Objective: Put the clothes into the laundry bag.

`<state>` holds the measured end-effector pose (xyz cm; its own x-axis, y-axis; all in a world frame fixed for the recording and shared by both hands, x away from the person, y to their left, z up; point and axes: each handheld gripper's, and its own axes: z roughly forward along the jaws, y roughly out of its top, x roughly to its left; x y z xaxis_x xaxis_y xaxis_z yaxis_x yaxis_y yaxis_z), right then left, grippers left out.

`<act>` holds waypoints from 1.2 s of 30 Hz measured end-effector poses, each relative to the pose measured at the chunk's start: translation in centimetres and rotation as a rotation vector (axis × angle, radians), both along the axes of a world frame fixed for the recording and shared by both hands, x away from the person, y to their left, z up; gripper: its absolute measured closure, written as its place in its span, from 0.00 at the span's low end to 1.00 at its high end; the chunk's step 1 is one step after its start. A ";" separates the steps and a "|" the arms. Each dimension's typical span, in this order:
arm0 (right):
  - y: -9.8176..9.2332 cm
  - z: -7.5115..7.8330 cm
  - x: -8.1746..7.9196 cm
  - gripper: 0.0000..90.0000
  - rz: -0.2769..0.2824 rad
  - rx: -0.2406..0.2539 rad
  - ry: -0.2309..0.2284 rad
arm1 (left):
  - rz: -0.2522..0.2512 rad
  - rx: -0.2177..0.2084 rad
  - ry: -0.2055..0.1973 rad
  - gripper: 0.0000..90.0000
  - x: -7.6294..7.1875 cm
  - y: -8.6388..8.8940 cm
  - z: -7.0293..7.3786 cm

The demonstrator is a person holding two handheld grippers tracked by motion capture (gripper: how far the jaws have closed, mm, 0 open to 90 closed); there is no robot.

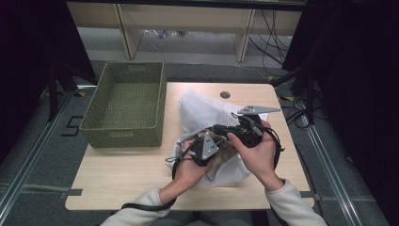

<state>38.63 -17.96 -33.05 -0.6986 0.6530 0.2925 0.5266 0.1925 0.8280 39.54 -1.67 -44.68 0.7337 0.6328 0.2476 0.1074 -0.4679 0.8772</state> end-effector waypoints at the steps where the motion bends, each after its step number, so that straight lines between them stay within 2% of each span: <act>1: 0.0 0.3 -0.2 1.00 0.002 0.005 -0.016 | -0.002 -0.018 -0.006 0.98 0.2 0.0 0.5; 3: 0.1 0.7 -0.6 1.00 0.005 0.021 -0.043 | 0.005 -0.044 -0.035 0.99 0.3 0.1 1.4; 4: 0.0 0.9 -0.8 1.00 0.001 0.012 -0.062 | 0.007 -0.060 -0.046 0.99 0.3 0.1 1.9; 7: 0.0 1.2 -1.1 1.00 0.010 0.037 -0.072 | 0.008 -0.088 -0.075 0.99 0.4 0.0 2.6; 8: 0.0 1.3 -1.1 1.00 0.012 0.045 -0.069 | 0.006 -0.091 -0.072 0.99 0.5 0.0 2.5; 9: -0.1 1.2 -1.0 1.00 0.009 0.051 -0.076 | 0.003 -0.095 -0.063 0.99 0.7 -0.2 2.0; 10: -0.2 1.3 -1.0 1.00 -0.004 0.031 -0.070 | 0.003 -0.095 -0.057 0.98 1.0 -0.4 1.5; 11: -0.2 1.1 -0.8 1.00 -0.001 0.042 -0.064 | 0.005 -0.096 -0.043 0.98 1.3 -0.6 0.9; 12: -0.2 1.1 -0.8 1.00 -0.001 0.042 -0.064 | 0.005 -0.096 -0.043 0.98 1.3 -0.6 0.9; 13: -0.3 0.9 -0.7 1.00 -0.013 0.040 -0.039 | 0.020 -0.080 -0.044 0.98 1.9 -0.8 -0.4; 14: -0.4 0.7 -0.4 1.00 -0.005 0.034 -0.052 | 0.016 -0.098 -0.028 0.98 2.2 -1.0 -1.1; 16: -0.5 0.6 -0.2 1.00 -0.018 0.030 -0.040 | 0.038 -0.111 -0.047 0.98 2.5 -1.2 -1.8; 19: -0.6 0.4 0.0 1.00 -0.021 0.026 -0.033 | 0.031 -0.148 -0.045 0.97 2.7 -1.8 -2.3; 20: -0.6 0.4 0.0 1.00 -0.021 0.026 -0.033 | 0.031 -0.148 -0.045 0.96 2.7 -1.8 -2.3; 21: -0.5 0.3 0.0 1.00 -0.023 0.029 -0.031 | 0.022 -0.060 -0.060 0.96 3.0 -1.4 -2.1; 22: -0.5 0.3 0.0 1.00 -0.025 0.024 -0.026 | 0.023 -0.082 -0.057 0.95 3.2 -1.5 -2.2; 23: -0.5 0.2 0.0 1.00 -0.027 0.023 -0.018 | 0.026 -0.078 -0.062 0.95 3.3 -1.6 -2.2; 25: -0.6 0.1 0.2 1.00 -0.033 0.025 -0.032 | 0.027 -0.088 -0.052 0.91 3.2 -1.7 -2.2; 26: -0.7 0.1 0.2 1.00 -0.046 0.007 -0.039 | 0.027 -0.088 -0.052 0.87 3.2 -1.7 -2.2; 27: -0.6 0.1 0.1 1.00 -0.048 0.023 -0.014 | 0.015 -0.083 -0.041 0.83 2.9 -1.7 -2.2; 29: -0.8 0.1 0.2 1.00 -0.040 0.020 -0.016 | 0.013 -0.093 -0.050 0.77 2.4 -1.7 -2.3; 30: -0.8 0.0 0.2 1.00 -0.038 0.017 -0.015 | -0.002 -0.080 -0.048 0.73 2.2 -1.5 -2.2; 31: -0.8 0.0 0.3 1.00 -0.035 0.016 -0.023 | -0.010 -0.090 -0.033 0.69 1.8 -1.4 -2.1; 33: -0.8 0.1 0.2 1.00 -0.045 0.013 -0.006 | -0.013 -0.079 -0.042 0.63 1.6 -1.2 -2.0; 34: -0.7 0.0 0.2 1.00 -0.045 0.013 -0.006 | -0.025 -0.079 -0.038 0.60 0.9 -0.9 -1.7; 36: -0.7 0.0 0.2 1.00 -0.042 0.018 -0.004 | -0.037 -0.101 -0.031 0.57 0.2 -0.6 -1.6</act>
